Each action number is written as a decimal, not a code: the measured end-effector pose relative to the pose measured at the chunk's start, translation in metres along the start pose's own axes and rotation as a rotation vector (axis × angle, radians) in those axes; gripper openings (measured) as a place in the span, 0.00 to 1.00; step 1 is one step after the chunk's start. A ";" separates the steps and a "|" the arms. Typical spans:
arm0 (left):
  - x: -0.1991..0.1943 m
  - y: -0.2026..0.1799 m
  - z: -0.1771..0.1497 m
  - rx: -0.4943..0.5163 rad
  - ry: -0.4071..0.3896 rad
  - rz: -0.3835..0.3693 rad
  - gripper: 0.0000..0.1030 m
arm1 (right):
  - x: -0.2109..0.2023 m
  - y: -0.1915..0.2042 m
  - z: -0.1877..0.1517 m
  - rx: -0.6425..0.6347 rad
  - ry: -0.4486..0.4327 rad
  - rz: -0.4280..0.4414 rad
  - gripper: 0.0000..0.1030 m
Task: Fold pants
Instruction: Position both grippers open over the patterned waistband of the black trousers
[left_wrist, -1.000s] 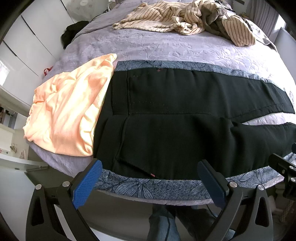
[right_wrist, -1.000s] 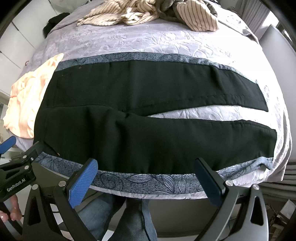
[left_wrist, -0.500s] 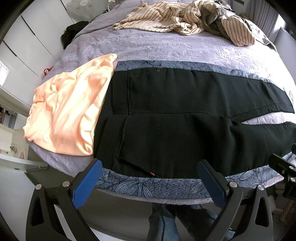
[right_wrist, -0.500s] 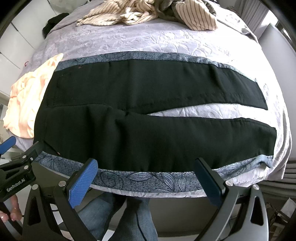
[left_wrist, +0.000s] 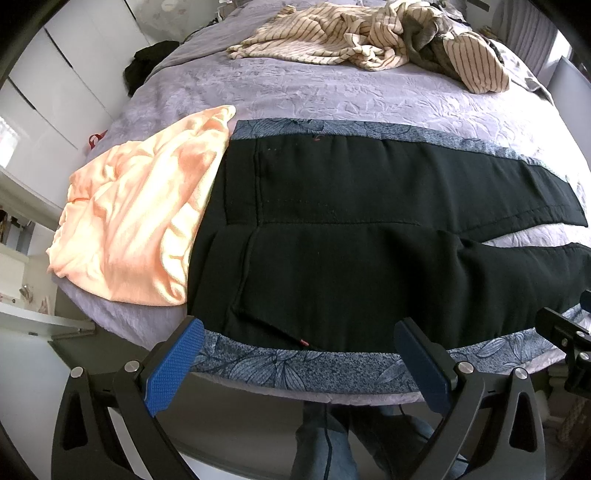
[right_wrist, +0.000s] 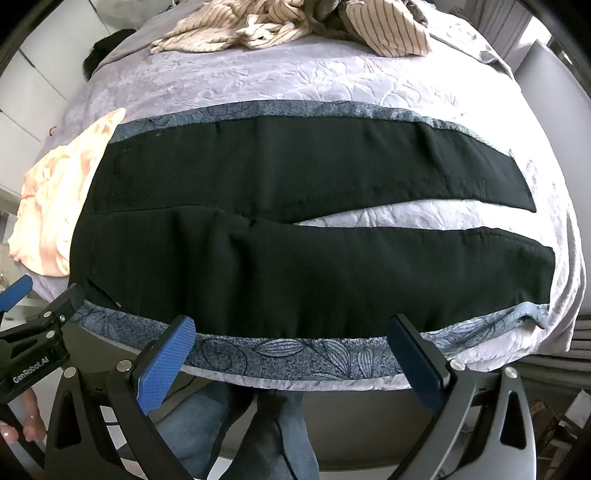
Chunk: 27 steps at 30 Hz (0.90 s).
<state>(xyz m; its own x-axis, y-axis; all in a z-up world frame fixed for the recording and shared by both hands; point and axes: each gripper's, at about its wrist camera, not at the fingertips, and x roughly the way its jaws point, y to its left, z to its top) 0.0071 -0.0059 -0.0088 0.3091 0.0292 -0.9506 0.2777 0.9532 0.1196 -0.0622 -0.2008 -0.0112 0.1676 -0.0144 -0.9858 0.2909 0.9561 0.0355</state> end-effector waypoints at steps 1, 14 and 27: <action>0.000 0.000 -0.002 -0.001 0.001 0.000 1.00 | 0.000 -0.001 0.000 0.001 0.001 0.001 1.00; -0.004 -0.002 -0.005 -0.016 0.004 -0.008 1.00 | 0.001 -0.005 -0.002 0.010 0.002 0.011 1.00; -0.003 -0.001 -0.006 -0.030 0.022 -0.027 1.00 | 0.002 -0.012 -0.003 0.041 -0.003 0.046 1.00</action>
<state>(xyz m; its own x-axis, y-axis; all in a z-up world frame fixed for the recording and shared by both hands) -0.0002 -0.0054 -0.0077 0.2816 0.0098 -0.9595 0.2577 0.9624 0.0855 -0.0683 -0.2115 -0.0136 0.1841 0.0280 -0.9825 0.3211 0.9430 0.0871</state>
